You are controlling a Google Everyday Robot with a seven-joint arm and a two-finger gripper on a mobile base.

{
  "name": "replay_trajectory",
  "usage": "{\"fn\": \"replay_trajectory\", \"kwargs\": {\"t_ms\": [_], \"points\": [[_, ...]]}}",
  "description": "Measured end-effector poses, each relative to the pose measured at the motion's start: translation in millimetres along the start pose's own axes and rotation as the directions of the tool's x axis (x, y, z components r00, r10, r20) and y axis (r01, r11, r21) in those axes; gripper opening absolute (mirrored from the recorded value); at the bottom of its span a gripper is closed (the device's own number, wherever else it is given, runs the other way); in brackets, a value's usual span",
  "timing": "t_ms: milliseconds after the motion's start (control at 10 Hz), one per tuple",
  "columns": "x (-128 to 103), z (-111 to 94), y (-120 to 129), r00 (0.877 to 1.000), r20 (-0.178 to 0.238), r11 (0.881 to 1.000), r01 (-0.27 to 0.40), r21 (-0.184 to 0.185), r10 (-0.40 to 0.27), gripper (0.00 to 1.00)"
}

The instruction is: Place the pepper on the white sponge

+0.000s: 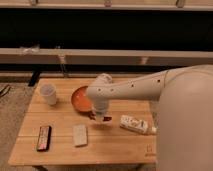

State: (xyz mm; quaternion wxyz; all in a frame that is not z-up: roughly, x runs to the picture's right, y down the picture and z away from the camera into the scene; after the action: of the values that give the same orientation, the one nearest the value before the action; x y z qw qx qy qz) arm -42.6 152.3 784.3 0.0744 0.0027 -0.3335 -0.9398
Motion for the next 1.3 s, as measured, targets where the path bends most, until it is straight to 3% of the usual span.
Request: {"fn": "replay_trajectory", "kwargs": {"t_ms": [400,600,800,1000,1100,1300], "points": [[74.3,-13.4,10.5,0.992,-0.038,0.993,0.122,0.002,-0.121,0.03],[117.1,-18.2,2.1,0.971,-0.055,0.972,0.233,-0.001,-0.233,0.03],[147.1,-24.3,-20.7,0.937,-0.069,0.939,0.344,-0.007,-0.344,0.03],[175.7,-30.0,-43.5,0.893,-0.090,0.897,0.441,-0.018,-0.440,0.03],[187.6,-32.6,-55.2,0.860,-0.101,0.866,0.500,-0.023,-0.500,0.03],[203.4,-32.5,-71.7,0.815,-0.116,0.822,0.569,-0.024,-0.568,0.03]]}}
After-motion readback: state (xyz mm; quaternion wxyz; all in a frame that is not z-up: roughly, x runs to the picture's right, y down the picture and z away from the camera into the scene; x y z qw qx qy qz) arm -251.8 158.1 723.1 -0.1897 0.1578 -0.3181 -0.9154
